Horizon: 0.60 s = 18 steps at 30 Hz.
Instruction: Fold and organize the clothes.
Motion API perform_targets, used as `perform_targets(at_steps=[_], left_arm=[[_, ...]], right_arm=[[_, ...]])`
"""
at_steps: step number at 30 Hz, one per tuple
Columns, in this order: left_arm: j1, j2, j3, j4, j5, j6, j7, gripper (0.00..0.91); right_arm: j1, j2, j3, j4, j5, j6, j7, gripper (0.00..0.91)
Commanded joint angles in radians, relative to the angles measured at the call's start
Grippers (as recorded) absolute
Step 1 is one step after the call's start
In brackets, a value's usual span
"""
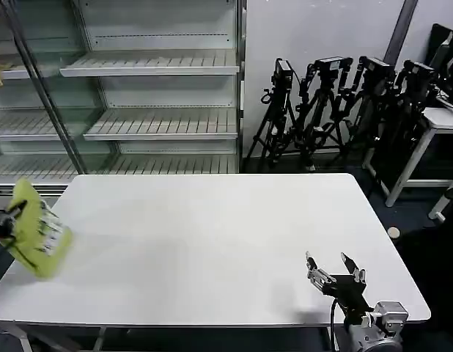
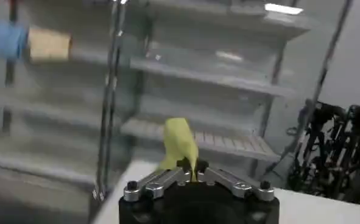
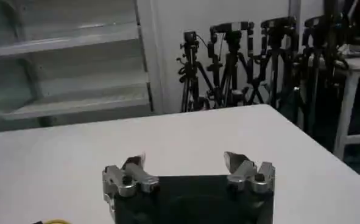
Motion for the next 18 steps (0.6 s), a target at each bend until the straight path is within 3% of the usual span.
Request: perform_targets(at_steps=[1, 6, 9, 13, 18], left_arm=[[0.069, -0.039, 0.448, -0.058, 0.798, -0.296, 0.039, 0.020], [-0.016, -0.181, 0.753, 0.062, 1.036, -0.403, -0.013, 0.020], [-0.034, -0.236, 0.838, -0.028, 1.009, -0.350, -0.023, 0.020], [-0.072, -0.250, 0.878, -0.180, 0.912, -0.278, -0.030, 0.020], [-0.166, -0.251, 0.929, -0.191, 0.776, -0.198, -0.058, 0.020]], right_arm=[[-0.046, 0.015, 0.006, 0.022, -0.050, 0.030, -0.015, 0.907], [-0.082, 0.020, 0.032, 0.047, -0.067, 0.038, -0.015, 0.907], [-0.097, 0.017, 0.046, 0.063, -0.067, 0.038, -0.014, 0.907], [-0.106, 0.017, 0.051, 0.068, -0.067, 0.038, -0.015, 0.907], [-0.116, 0.025, 0.045, 0.067, -0.071, 0.039, -0.016, 0.907]])
